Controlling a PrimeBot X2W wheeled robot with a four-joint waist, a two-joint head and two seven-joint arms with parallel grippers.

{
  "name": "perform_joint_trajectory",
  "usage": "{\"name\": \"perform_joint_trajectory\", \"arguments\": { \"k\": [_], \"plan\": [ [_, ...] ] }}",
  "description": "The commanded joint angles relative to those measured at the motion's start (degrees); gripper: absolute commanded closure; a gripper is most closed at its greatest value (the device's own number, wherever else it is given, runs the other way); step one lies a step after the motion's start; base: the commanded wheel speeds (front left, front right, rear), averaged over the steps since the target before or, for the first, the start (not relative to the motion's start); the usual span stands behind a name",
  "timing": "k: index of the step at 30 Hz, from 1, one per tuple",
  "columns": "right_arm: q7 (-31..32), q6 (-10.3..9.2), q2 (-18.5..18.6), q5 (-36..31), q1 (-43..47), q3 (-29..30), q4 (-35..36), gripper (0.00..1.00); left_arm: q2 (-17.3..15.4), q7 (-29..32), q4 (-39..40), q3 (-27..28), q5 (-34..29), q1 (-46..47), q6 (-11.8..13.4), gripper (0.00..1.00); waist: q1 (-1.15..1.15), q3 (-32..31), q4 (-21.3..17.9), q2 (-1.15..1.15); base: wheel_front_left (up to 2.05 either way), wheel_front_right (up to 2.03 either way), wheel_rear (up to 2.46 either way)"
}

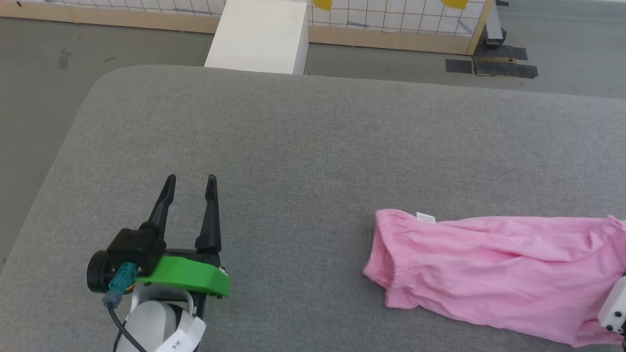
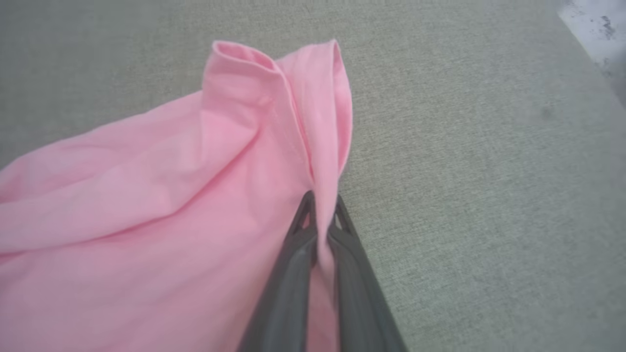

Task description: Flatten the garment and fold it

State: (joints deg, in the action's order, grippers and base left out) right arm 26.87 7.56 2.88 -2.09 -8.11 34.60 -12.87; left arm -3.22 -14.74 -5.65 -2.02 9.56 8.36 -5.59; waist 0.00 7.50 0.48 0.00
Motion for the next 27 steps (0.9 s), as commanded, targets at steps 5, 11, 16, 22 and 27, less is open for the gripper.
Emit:
{"name": "perform_joint_trajectory", "arguments": {
  "k": [5,11,16,22,27],
  "plan": [
    [2.13,-0.08,-0.01,-0.14,1.25,-3.39,4.06,1.00,0.31,-0.26,-0.36,0.10,-0.32,-0.57,-0.63,0.00,0.00,-0.24,-0.08,0.00,0.00,0.00,0.00],
    [10.96,-0.08,-0.01,7.02,6.03,-14.30,18.58,1.00,0.33,-0.26,-0.71,0.16,-0.34,-1.00,-0.83,0.00,0.00,-0.76,-0.30,0.00,0.00,0.00,0.00],
    [18.60,-0.08,-0.01,10.03,9.45,-26.01,33.41,1.00,0.34,-0.26,-0.98,-0.32,-0.12,-0.93,-0.92,0.00,0.00,-0.94,-0.15,0.00,0.00,0.00,0.00],
    [22.50,-0.08,-0.01,9.00,7.95,-40.02,36.69,1.00,0.34,-0.26,-1.08,-0.77,0.18,-0.38,-0.89,0.00,0.00,-0.51,0.36,0.00,0.00,0.00,0.00],
    [21.66,-0.08,-0.01,9.33,3.76,-47.39,29.40,1.00,0.34,-0.26,-1.11,-1.48,0.51,0.27,-0.77,0.00,0.00,0.43,1.38,0.00,0.00,0.00,0.00]
  ]
}}
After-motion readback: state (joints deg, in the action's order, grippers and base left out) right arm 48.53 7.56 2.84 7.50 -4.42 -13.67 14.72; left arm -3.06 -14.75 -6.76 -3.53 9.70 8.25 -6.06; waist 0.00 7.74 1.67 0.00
